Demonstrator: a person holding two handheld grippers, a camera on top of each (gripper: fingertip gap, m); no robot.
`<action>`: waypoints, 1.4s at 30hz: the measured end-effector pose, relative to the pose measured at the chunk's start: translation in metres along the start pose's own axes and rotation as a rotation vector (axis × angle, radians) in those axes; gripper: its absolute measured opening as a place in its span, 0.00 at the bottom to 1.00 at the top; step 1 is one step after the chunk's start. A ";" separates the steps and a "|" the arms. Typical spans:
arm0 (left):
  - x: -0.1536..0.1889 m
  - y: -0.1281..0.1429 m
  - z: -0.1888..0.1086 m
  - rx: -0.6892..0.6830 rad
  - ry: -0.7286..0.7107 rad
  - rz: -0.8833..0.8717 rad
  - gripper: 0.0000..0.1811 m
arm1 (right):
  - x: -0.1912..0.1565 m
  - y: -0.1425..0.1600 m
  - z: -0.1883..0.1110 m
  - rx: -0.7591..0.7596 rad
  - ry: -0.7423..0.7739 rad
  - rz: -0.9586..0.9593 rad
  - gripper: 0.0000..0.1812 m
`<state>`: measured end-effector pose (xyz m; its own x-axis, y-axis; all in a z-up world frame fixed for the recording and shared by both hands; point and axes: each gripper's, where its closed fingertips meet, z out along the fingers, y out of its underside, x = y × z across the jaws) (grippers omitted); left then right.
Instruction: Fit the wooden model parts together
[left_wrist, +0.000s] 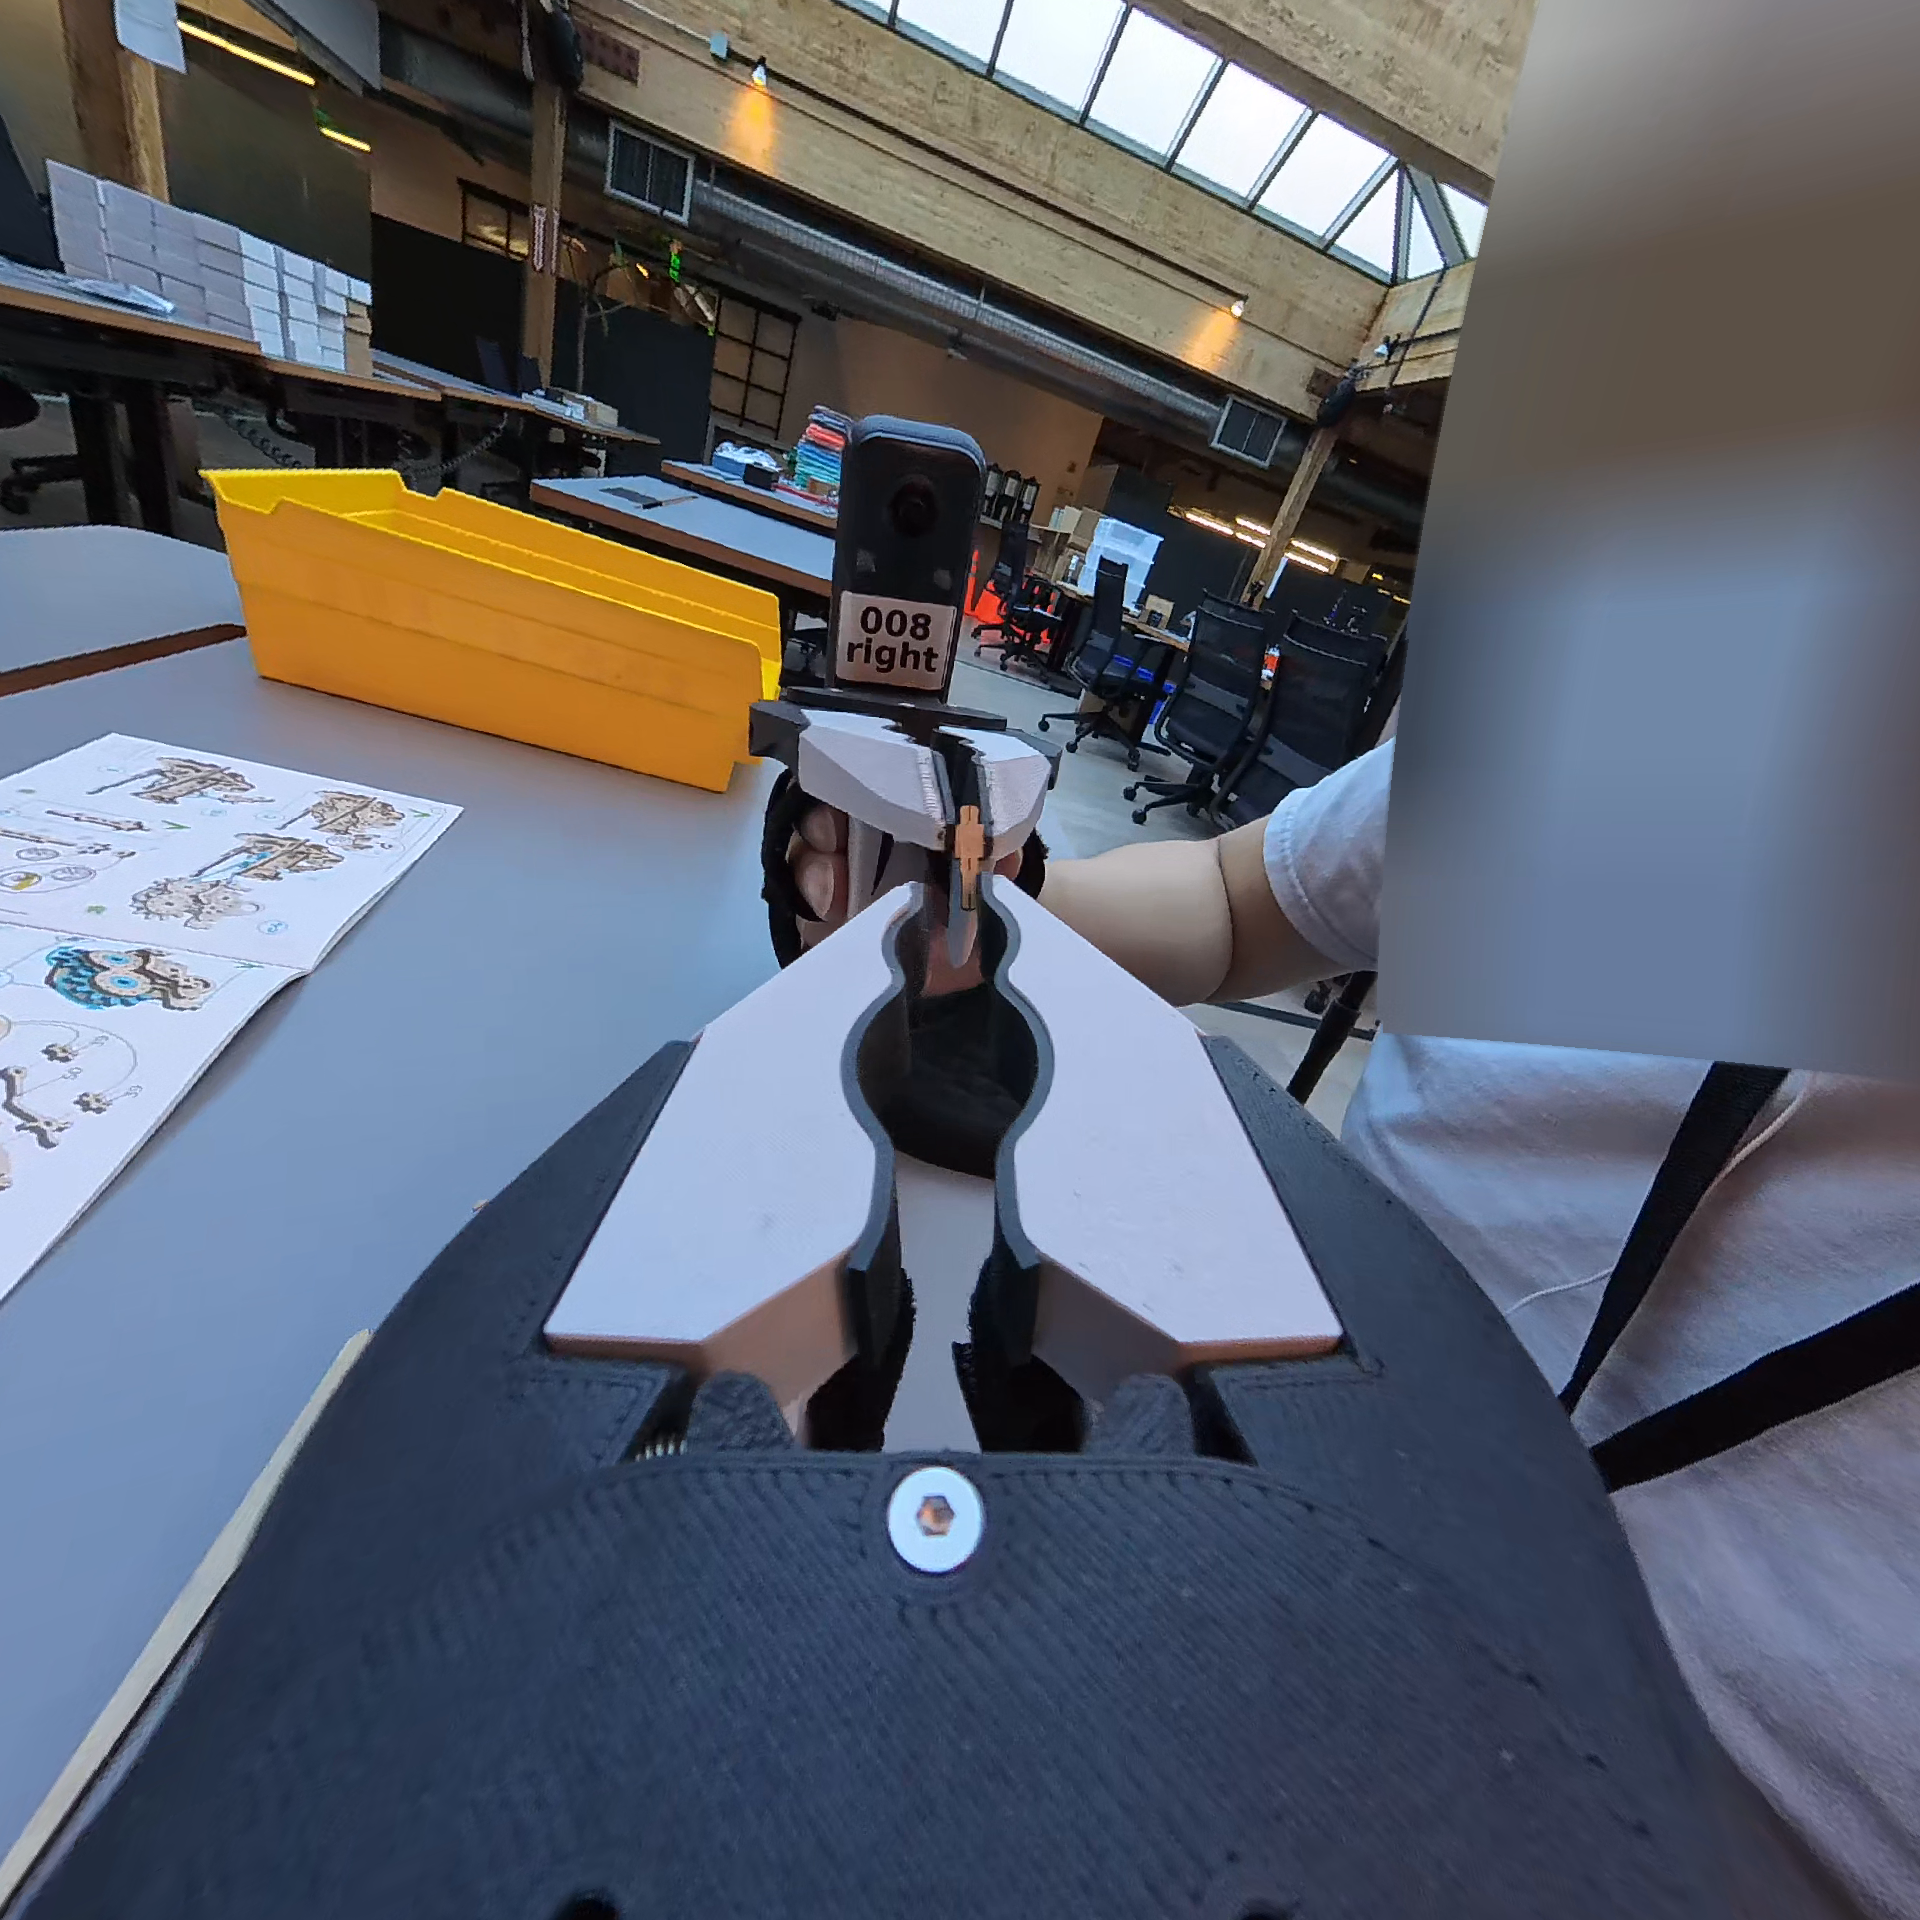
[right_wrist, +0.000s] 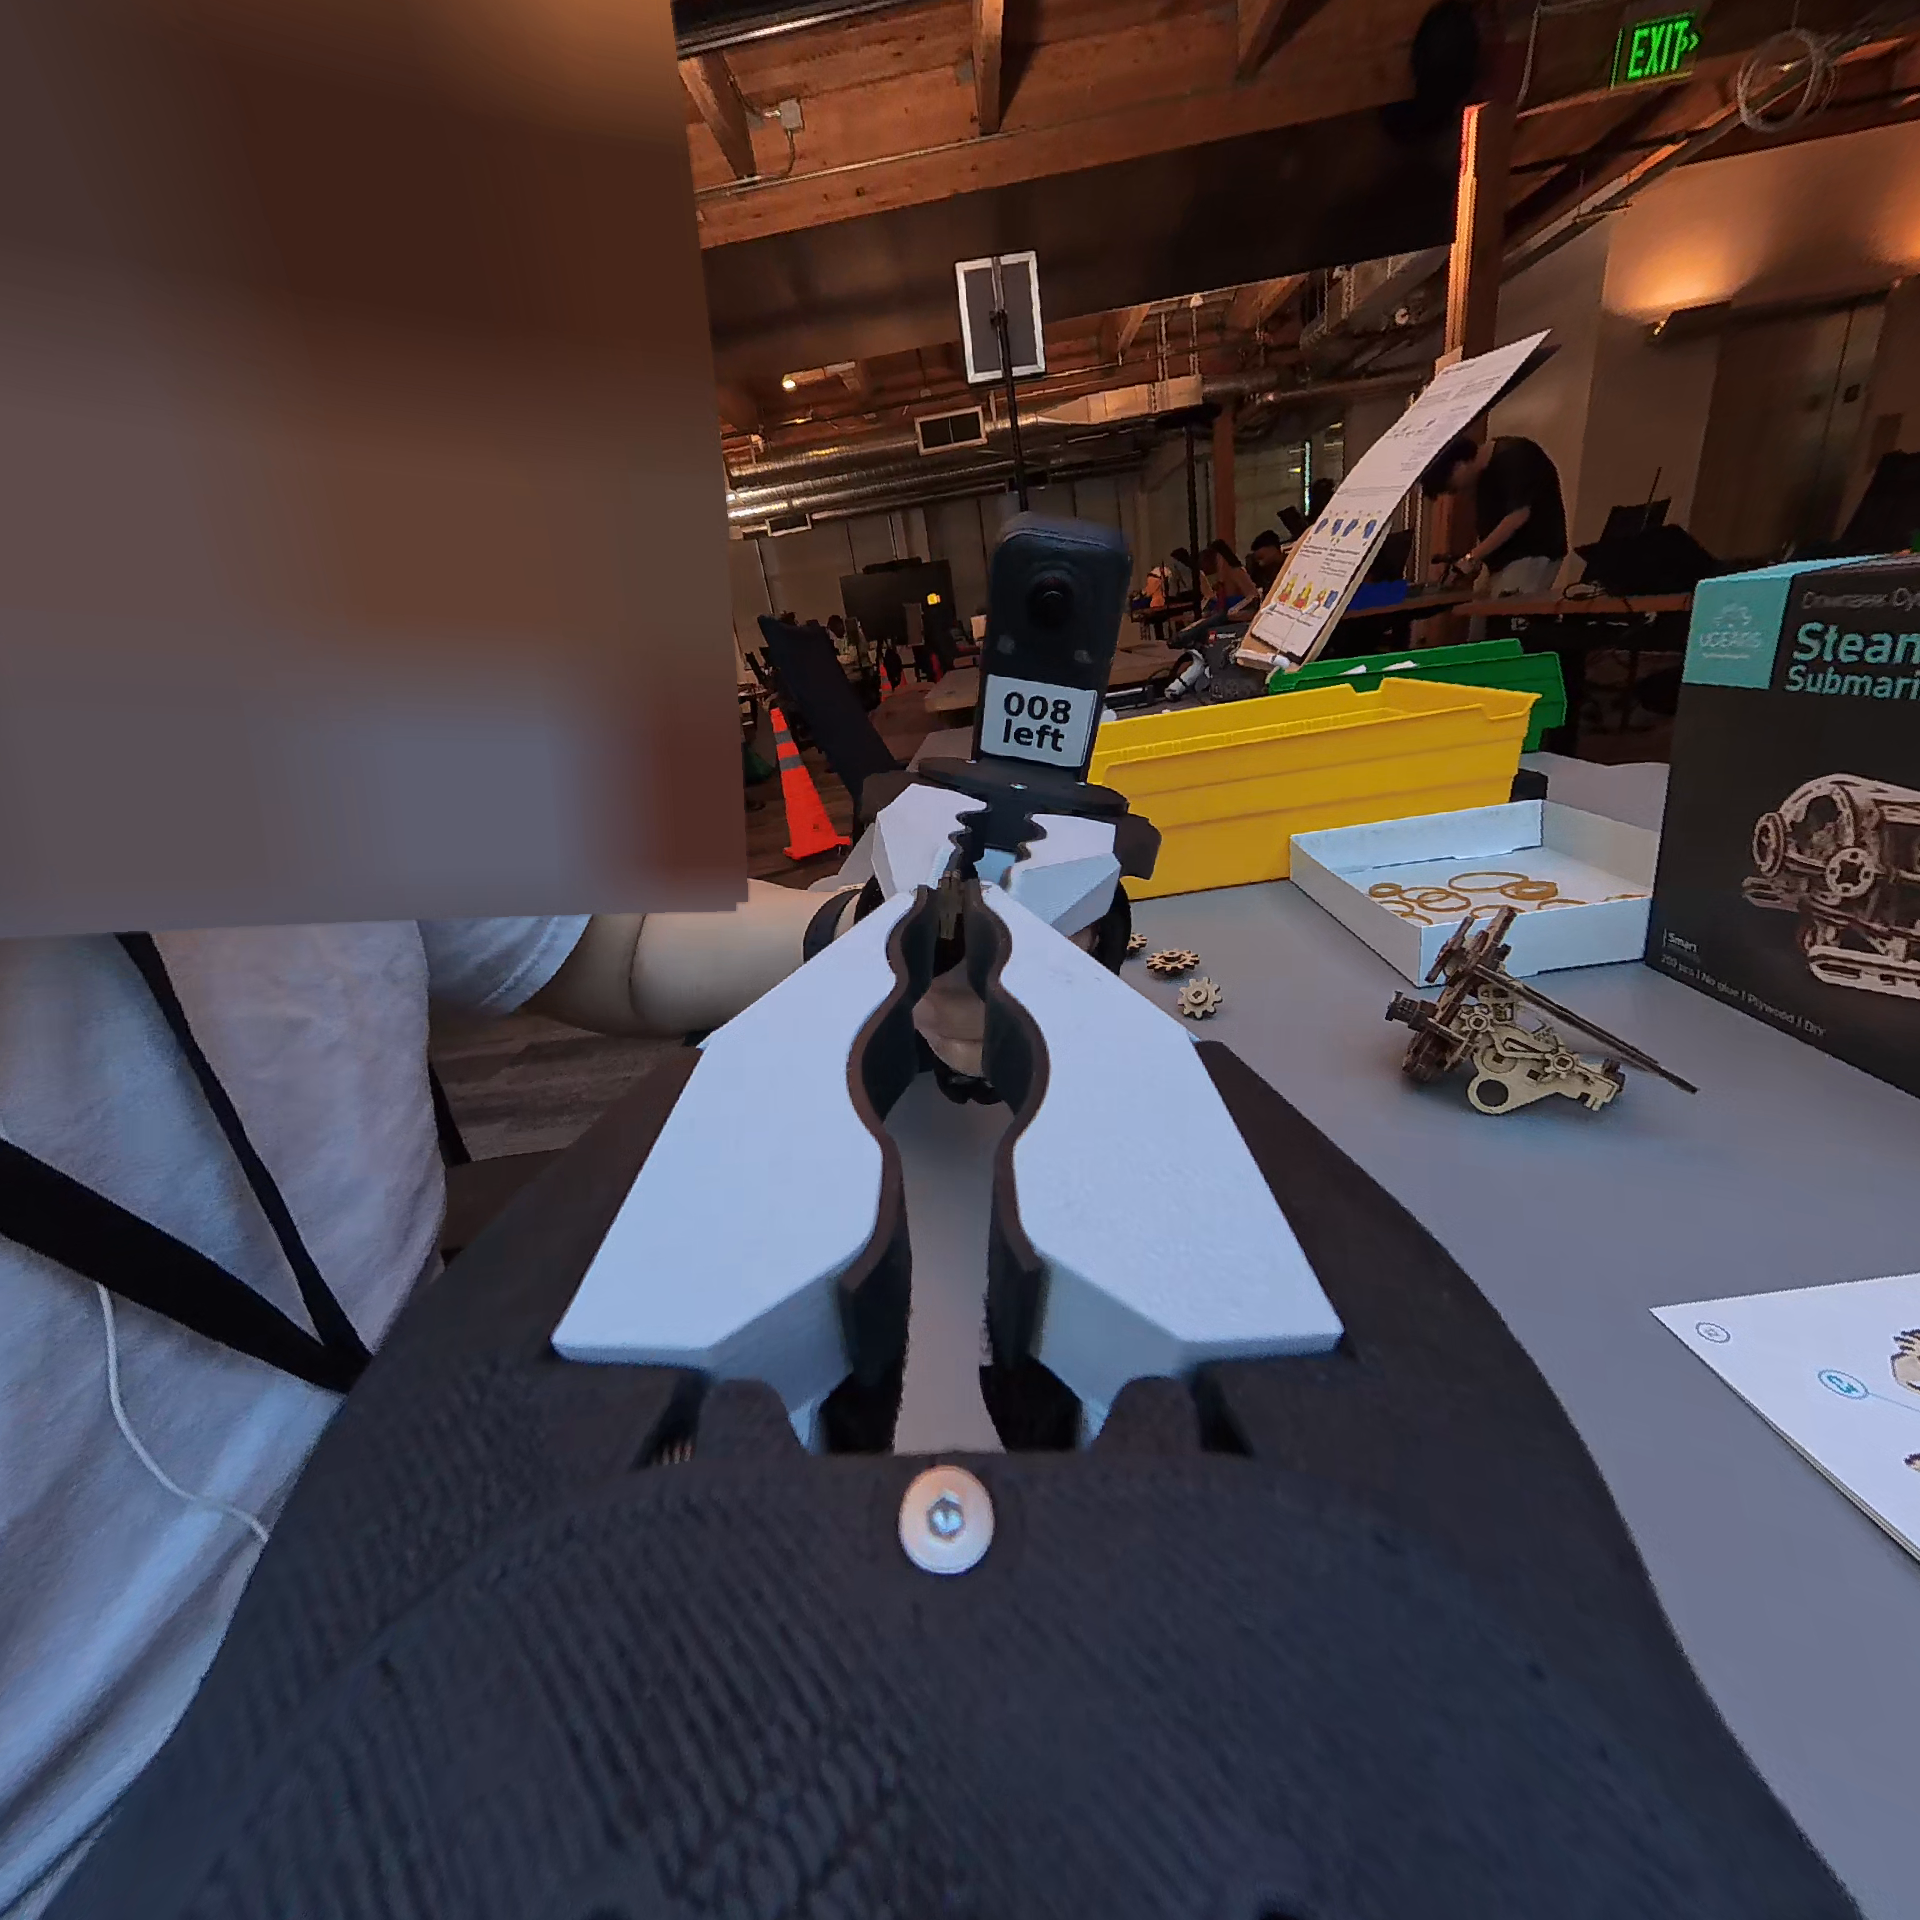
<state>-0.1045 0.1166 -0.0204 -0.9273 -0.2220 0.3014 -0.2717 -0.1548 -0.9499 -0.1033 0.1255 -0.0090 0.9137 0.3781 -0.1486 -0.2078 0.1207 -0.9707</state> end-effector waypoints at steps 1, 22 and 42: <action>0.001 0.000 0.001 -0.004 0.006 -0.004 0.03 | 0.000 0.001 0.000 -0.005 0.002 -0.004 0.02; -0.015 0.061 0.000 -0.447 -0.143 0.303 0.00 | 0.002 0.057 -0.014 -0.493 0.047 -0.415 0.02; -0.011 0.068 -0.005 -0.479 -0.114 0.354 0.01 | 0.002 0.072 -0.014 -0.563 0.046 -0.432 0.02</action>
<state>-0.1136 0.1136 -0.0885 -0.9562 -0.2870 -0.0582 -0.0617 0.3918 -0.9180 -0.1120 0.1225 -0.0822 0.8901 0.3627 0.2760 0.3772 -0.2463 -0.8928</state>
